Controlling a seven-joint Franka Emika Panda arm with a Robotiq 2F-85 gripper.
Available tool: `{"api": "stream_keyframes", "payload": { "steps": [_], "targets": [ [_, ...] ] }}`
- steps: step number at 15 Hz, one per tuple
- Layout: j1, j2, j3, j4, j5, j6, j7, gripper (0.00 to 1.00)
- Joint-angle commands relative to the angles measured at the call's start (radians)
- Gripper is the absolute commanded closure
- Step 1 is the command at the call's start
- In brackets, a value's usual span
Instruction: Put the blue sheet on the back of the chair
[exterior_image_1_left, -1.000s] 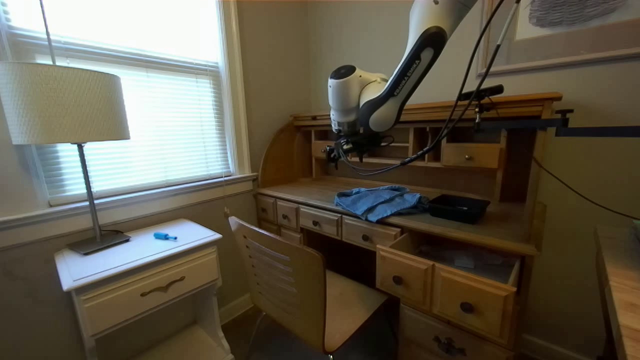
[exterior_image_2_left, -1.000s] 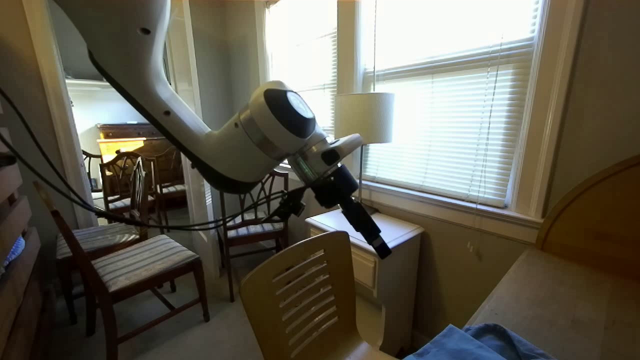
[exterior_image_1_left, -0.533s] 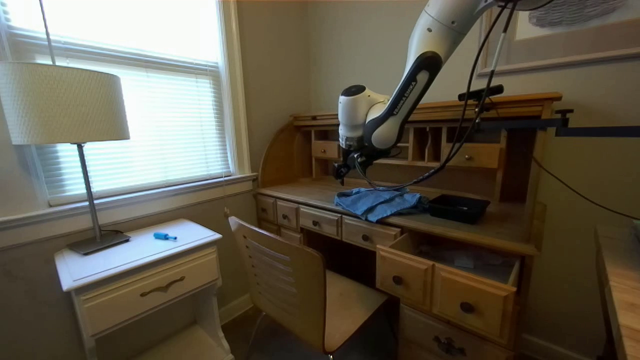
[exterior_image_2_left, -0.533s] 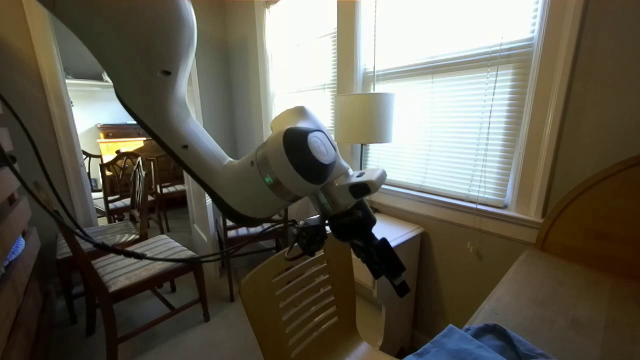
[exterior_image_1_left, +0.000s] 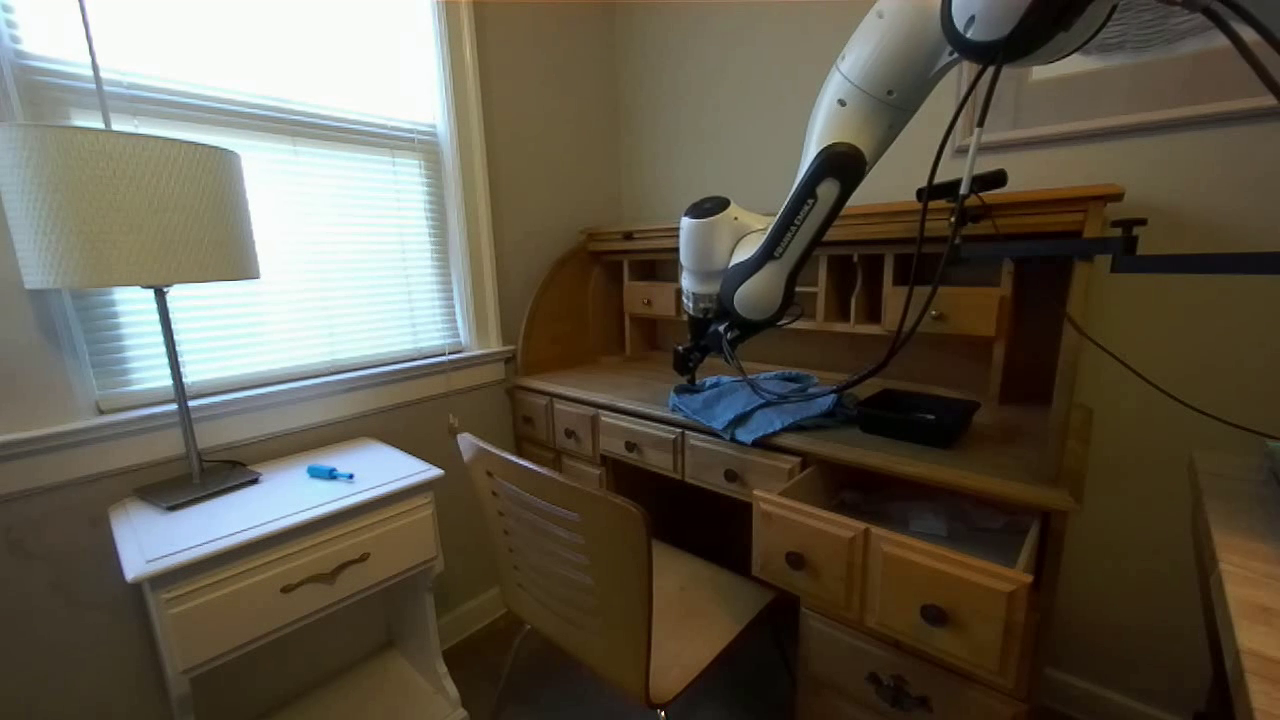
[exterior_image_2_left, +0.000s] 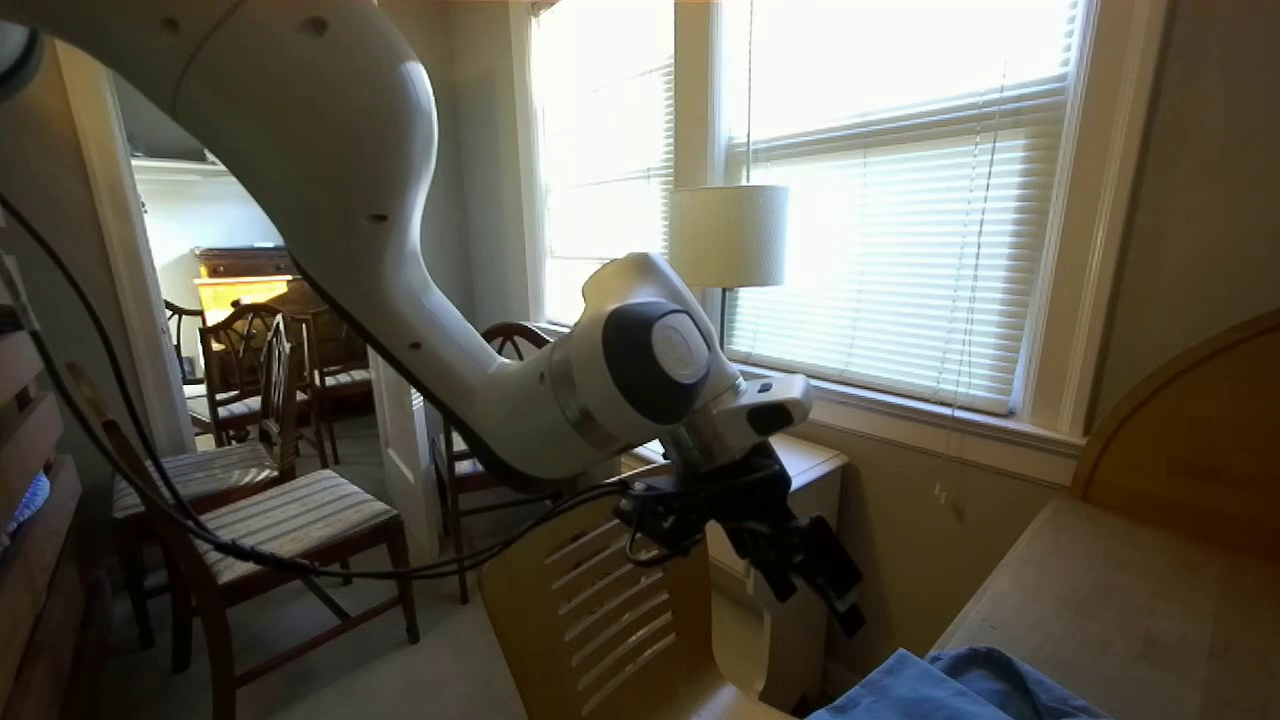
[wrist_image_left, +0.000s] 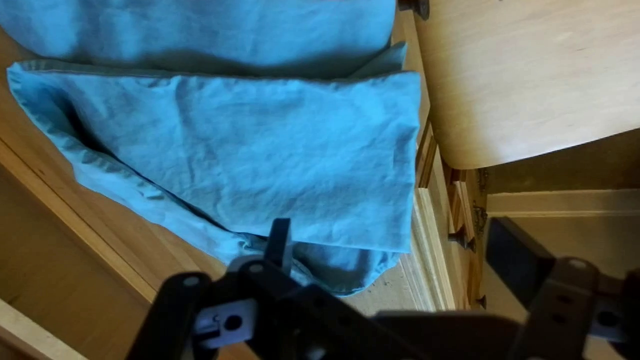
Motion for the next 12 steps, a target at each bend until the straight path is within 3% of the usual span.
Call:
{"api": "stream_keyframes", "payload": {
  "steps": [1,4,12],
  "targets": [
    [0.04,0.013,-0.055,0.001,0.076,0.014,-0.039,0.0],
    [0.069,0.083,-0.11,0.074,0.121,-0.05,-0.032,0.0],
    [0.04,0.267,-0.114,0.269,0.225,-0.044,-0.163,0.0]
  ]
}}
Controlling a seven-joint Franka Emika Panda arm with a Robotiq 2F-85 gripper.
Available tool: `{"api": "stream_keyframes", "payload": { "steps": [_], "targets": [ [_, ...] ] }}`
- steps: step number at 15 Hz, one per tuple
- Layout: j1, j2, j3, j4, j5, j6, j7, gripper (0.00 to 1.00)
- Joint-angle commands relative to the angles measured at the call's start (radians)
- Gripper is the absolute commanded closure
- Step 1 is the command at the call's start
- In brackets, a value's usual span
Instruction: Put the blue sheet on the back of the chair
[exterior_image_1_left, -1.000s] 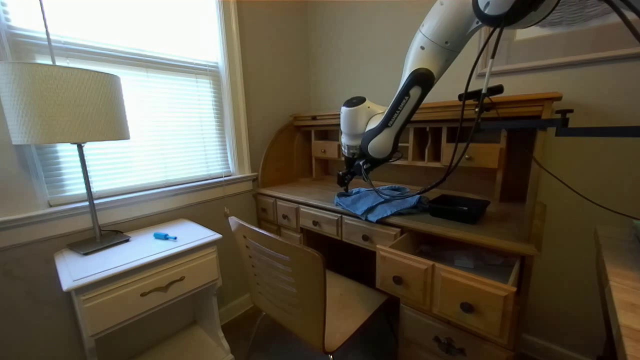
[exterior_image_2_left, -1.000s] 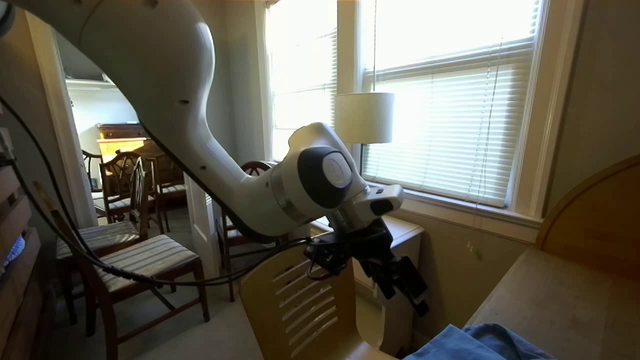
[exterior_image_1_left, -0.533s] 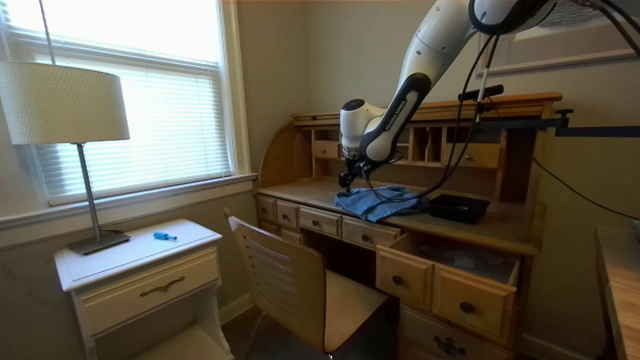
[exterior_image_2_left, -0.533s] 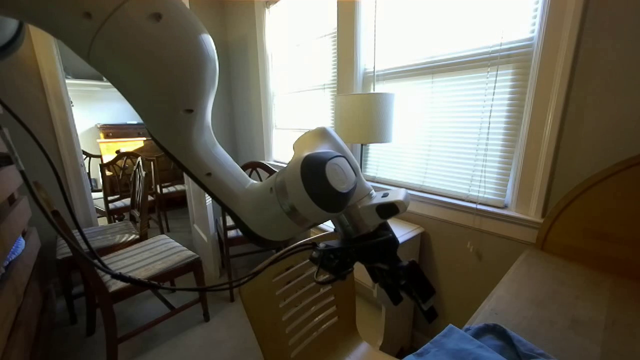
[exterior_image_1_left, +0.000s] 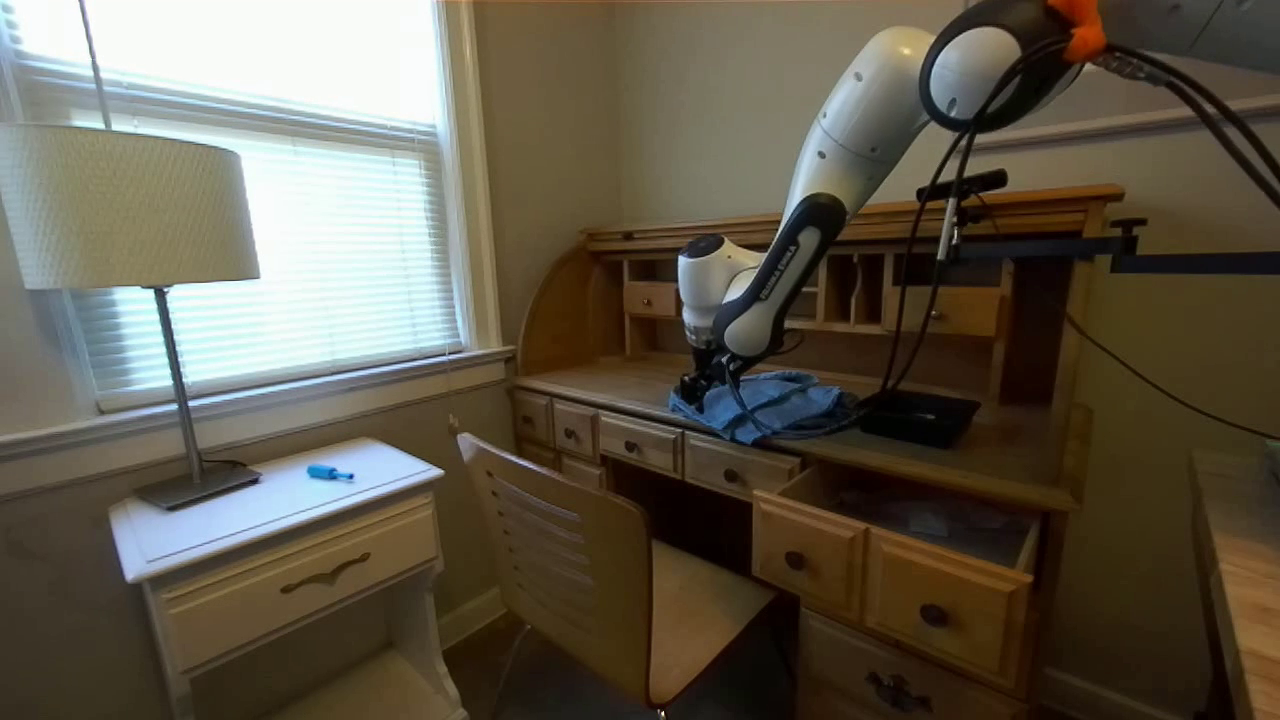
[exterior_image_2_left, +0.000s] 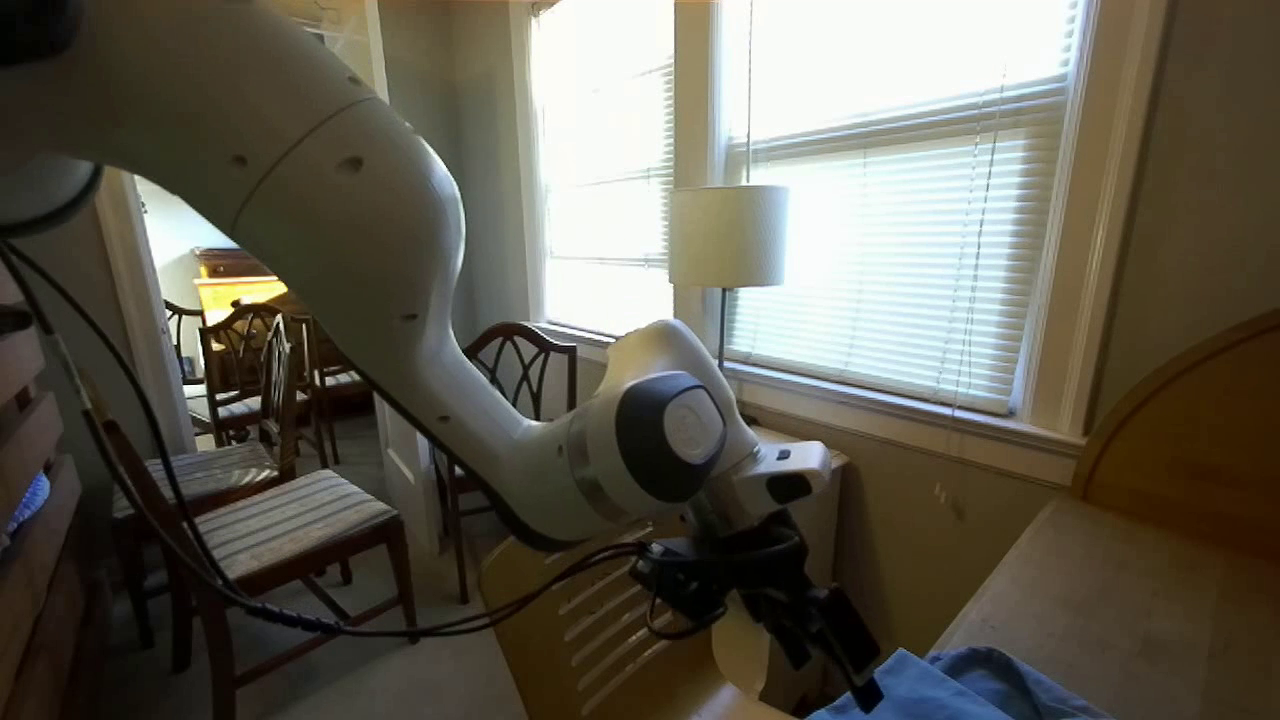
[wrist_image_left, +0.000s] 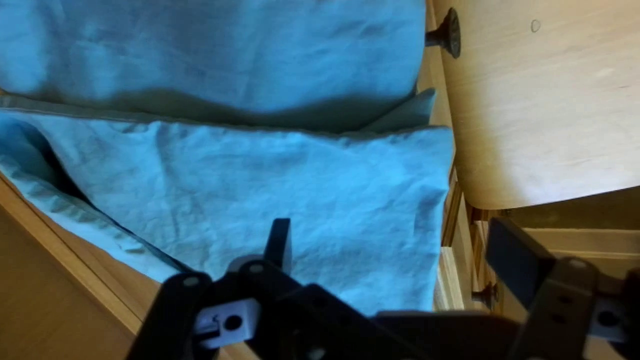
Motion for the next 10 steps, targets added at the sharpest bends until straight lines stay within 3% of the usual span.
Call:
{"api": "stream_keyframes", "payload": {
  "steps": [1,4,5,10],
  "targets": [
    [-0.009,0.121,-0.023,0.168,0.069,-0.027,-0.074,0.0],
    [-0.007,0.188,-0.052,0.262,0.091,-0.052,-0.072,0.0],
    [0.013,0.123,-0.058,0.148,0.085,-0.011,-0.065,0.0],
    [0.022,0.138,-0.08,0.159,0.083,-0.004,-0.049,0.0]
  ]
}}
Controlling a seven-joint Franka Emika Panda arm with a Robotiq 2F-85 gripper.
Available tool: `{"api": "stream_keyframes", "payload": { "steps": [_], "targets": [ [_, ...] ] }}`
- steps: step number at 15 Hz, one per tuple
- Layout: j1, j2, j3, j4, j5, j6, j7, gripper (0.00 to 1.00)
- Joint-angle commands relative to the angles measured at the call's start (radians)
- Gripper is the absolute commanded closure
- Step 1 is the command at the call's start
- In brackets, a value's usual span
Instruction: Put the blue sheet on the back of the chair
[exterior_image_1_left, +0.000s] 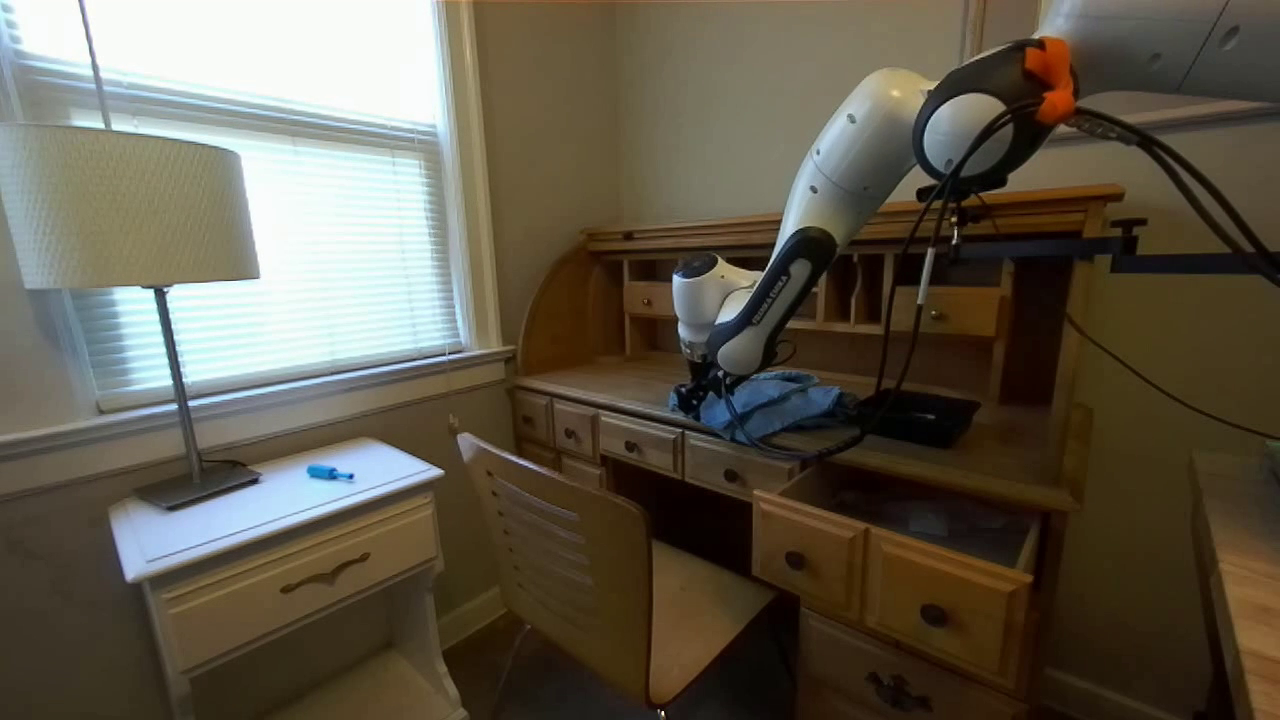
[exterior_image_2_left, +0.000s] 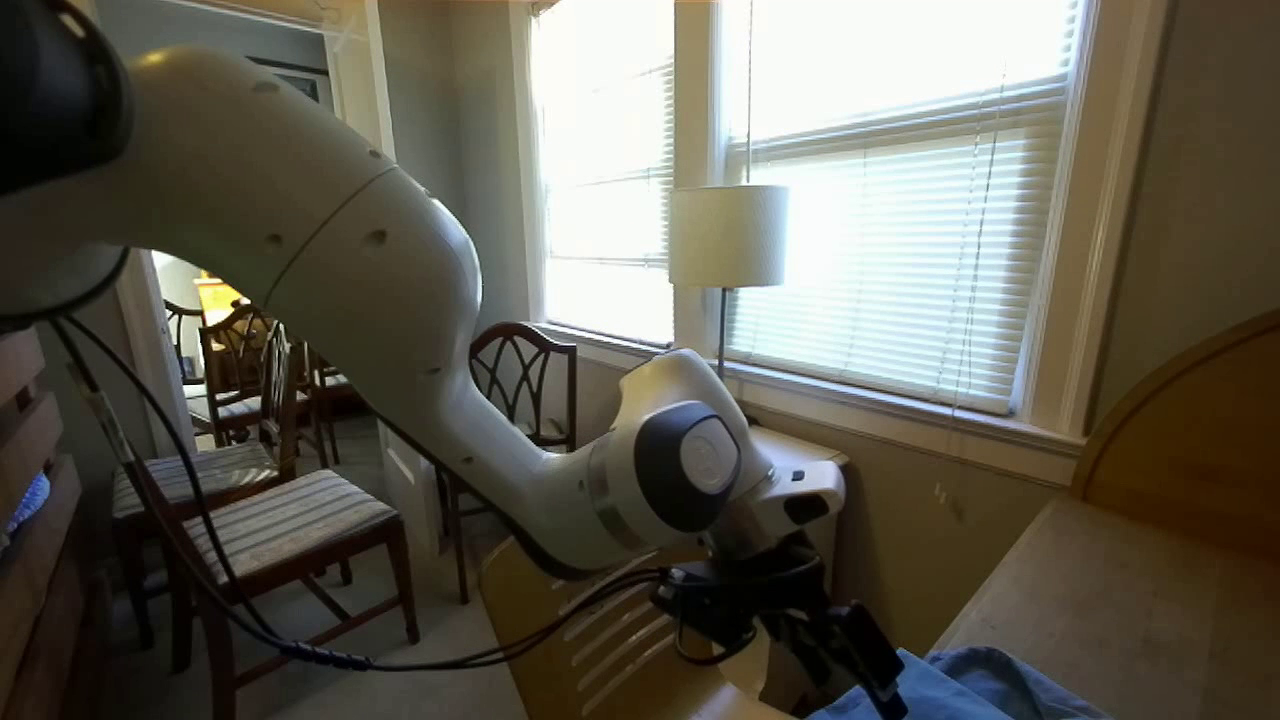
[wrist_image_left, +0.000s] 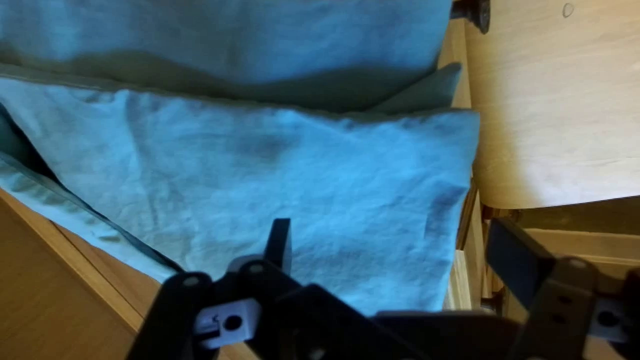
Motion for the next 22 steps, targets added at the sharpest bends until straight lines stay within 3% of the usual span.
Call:
{"api": "stream_keyframes", "payload": {
  "steps": [1,11,13,14,15,16,22],
  "targets": [
    [0.02,0.02,-0.04,0.009,0.033,0.015,-0.009,0.0],
    [0.034,0.082,-0.05,0.074,0.039,0.015,-0.015,0.0],
    [0.04,0.098,-0.053,0.092,0.039,0.0,-0.012,0.08],
    [0.046,0.106,-0.059,0.101,0.039,-0.008,-0.004,0.17],
    [0.057,0.114,-0.071,0.108,0.039,-0.016,0.015,0.19],
    [0.065,0.126,-0.084,0.121,0.035,-0.021,0.032,0.35],
    [0.067,0.145,-0.086,0.15,0.004,-0.035,0.068,0.78]
  ]
}}
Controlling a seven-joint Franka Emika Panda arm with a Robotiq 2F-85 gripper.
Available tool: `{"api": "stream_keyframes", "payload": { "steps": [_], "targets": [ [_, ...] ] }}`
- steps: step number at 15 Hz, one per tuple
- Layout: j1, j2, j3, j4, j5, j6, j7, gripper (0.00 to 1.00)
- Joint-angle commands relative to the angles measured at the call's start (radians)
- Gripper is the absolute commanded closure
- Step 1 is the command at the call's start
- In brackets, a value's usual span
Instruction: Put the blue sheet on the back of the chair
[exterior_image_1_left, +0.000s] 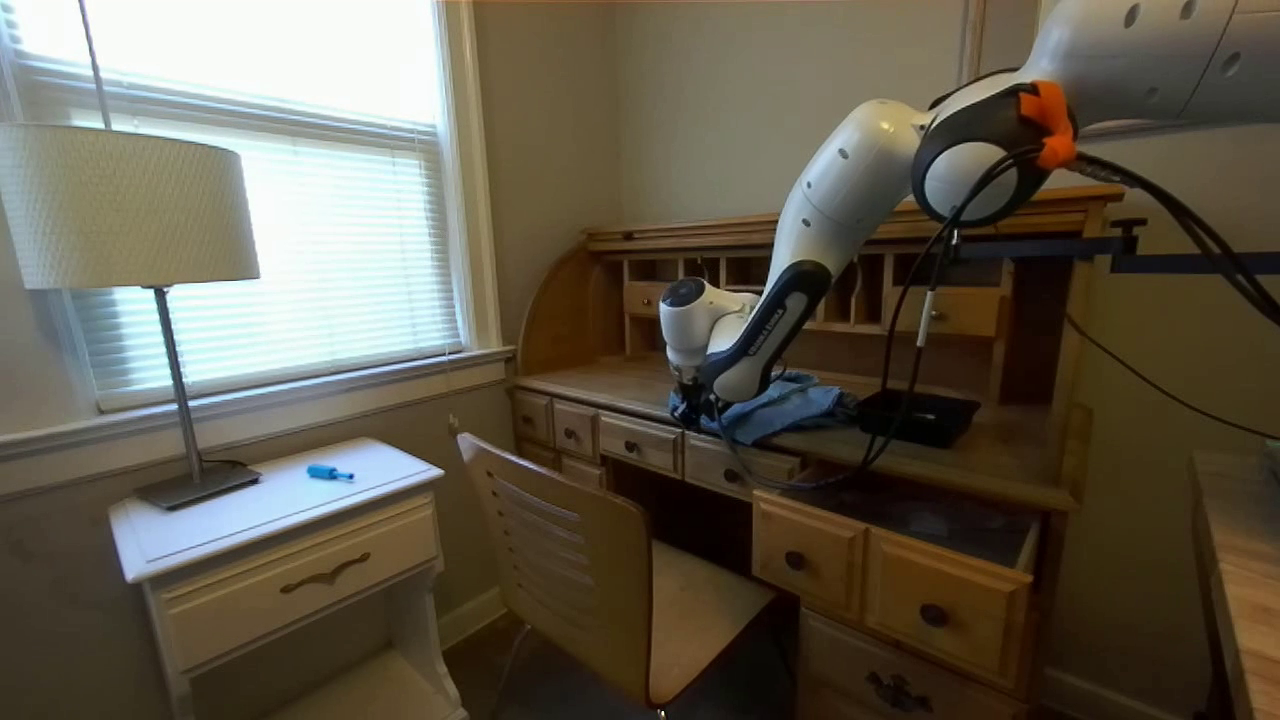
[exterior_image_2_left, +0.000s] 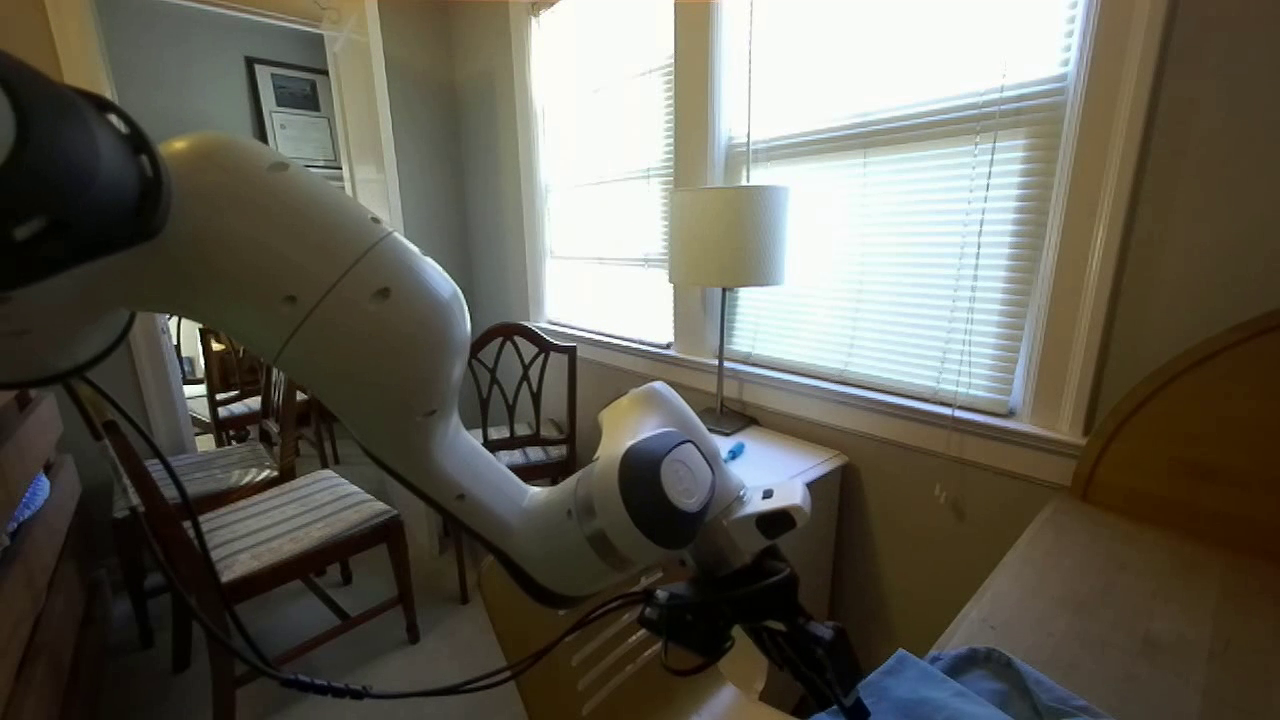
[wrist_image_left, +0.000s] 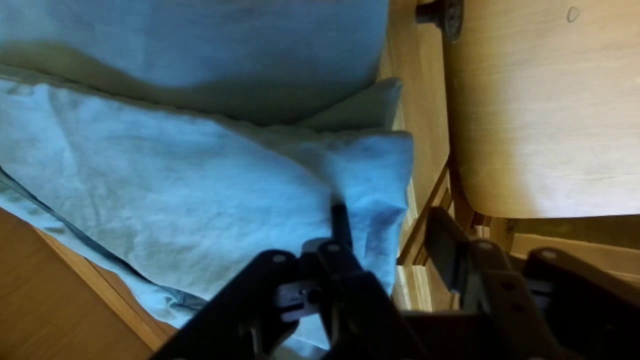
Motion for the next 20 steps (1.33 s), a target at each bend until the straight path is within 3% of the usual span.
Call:
{"api": "stream_keyframes", "payload": {
  "steps": [1,3,4,12,20],
  "targets": [
    [0.003,0.038,-0.016,0.064,0.005,-0.034,0.029,0.86],
    [0.002,0.042,-0.018,0.074,0.004,-0.042,0.034,0.99],
    [0.001,0.042,-0.019,0.076,0.004,-0.045,0.037,1.0],
    [-0.003,-0.014,-0.014,0.05,0.027,0.003,0.137,1.0],
    [-0.007,-0.162,0.036,-0.005,0.039,0.242,0.252,1.0]
  ]
}}
